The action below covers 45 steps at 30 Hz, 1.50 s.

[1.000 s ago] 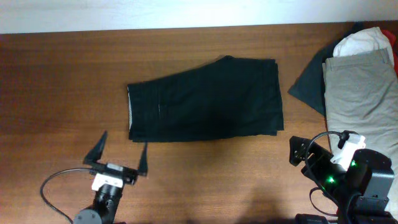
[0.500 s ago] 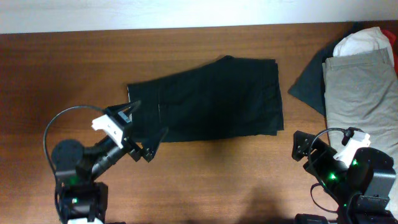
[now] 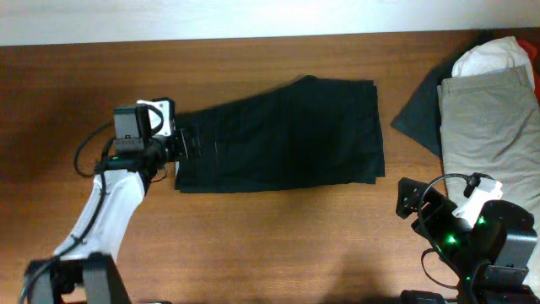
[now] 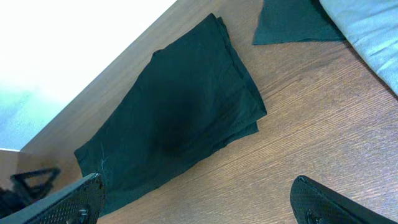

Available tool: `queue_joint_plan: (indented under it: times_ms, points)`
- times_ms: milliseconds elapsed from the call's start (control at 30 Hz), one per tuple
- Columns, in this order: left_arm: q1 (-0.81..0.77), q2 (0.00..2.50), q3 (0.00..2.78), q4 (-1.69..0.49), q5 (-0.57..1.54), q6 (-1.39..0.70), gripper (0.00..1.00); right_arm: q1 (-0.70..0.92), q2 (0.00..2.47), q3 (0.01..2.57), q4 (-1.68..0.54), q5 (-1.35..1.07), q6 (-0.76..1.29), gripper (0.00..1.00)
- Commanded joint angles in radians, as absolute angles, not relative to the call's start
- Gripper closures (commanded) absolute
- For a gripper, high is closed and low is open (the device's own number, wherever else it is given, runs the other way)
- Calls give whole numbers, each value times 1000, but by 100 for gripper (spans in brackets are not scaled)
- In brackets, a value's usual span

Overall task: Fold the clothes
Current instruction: 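Reach the left gripper to the shorts' left end and grasp, then fold the shorts' left end rightward over the middle with left gripper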

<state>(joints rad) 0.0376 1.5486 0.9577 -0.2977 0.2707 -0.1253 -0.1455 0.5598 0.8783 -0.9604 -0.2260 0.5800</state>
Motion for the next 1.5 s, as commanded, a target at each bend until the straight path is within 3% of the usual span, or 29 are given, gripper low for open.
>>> queue_joint_plan:
  times_ms: [0, 333, 433, 467, 500, 600, 633, 667, 700, 800, 900, 1067, 1200, 1467]
  points:
    - [130, 1633, 986, -300, 317, -141, 1, -151, 555, 875, -958, -213, 585, 1]
    - [141, 1879, 986, -277, 391, -119, 1, -151, 555, 875, -958, -213, 585, 1]
    - [136, 1934, 986, -281, 524, -119, 5, -151, 555, 875, -958, -213, 585, 1]
    - [133, 1954, 986, -279, 535, -119, 25, -151, 555, 875, -958, -213, 585, 1]
    - [133, 1968, 986, -278, 535, -119, 31, -151, 555, 875, -958, -213, 585, 1]
    - [133, 1999, 986, -278, 535, -119, 65, -151, 555, 875, -958, -213, 585, 1]
    - [134, 1999, 986, -271, 533, -119, 86, -151, 555, 875, -958, -213, 585, 1]
    - [138, 1999, 988, -266, 530, -119, 98, -151, 555, 875, -958, -213, 585, 1]
    - [145, 1999, 994, -267, 528, -119, 100, -151, 555, 875, -958, -213, 585, 1]
    - [224, 1982, 1089, -391, 437, -120, 100, -151, 555, 875, -958, -213, 585, 1]
    - [289, 1982, 1357, -746, 166, -119, 100, -151, 555, 875, -958, -213, 585, 1]
    - [279, 1980, 1837, -1095, 104, -145, 100, -151, 555, 875, -958, -213, 585, 1]
    - [168, 1967, 2057, -1198, 70, -142, 100, -151, 555, 875, -958, -213, 585, 1]
    - [-182, 1982, 2008, -1189, 70, -142, 100, -151, 555, 875, -958, -213, 585, 1]
